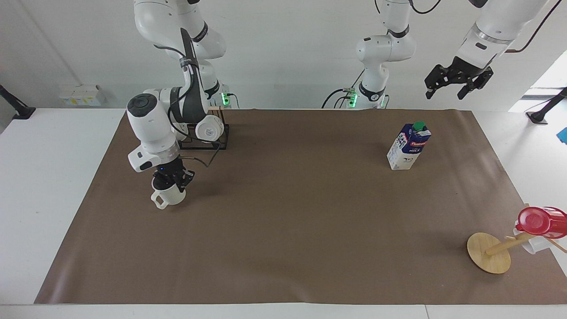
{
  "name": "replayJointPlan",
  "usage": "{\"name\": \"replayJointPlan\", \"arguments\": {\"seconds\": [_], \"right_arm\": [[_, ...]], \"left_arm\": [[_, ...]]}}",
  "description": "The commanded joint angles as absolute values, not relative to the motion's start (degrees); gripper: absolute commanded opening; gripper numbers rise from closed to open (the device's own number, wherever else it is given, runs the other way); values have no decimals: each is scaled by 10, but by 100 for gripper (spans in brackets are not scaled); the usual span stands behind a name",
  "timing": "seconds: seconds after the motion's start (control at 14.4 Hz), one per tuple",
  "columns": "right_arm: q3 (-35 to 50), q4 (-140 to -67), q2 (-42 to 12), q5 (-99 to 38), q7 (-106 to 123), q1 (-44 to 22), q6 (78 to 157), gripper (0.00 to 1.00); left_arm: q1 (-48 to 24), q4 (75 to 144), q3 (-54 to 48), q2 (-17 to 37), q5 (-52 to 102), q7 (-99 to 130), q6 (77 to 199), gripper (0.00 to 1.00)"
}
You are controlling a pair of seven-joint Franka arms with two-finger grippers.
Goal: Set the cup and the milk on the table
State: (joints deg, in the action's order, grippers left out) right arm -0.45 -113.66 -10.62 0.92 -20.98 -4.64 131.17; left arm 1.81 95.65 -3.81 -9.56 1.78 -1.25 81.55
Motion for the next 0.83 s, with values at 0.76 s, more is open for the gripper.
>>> {"name": "replayJointPlan", "arguments": {"seconds": [0.76], "right_arm": [[-5,-1052,-123,13,-503,-241,1231,0]], "left_arm": [[26,967,-42,-106,11,-17,817,100]]}}
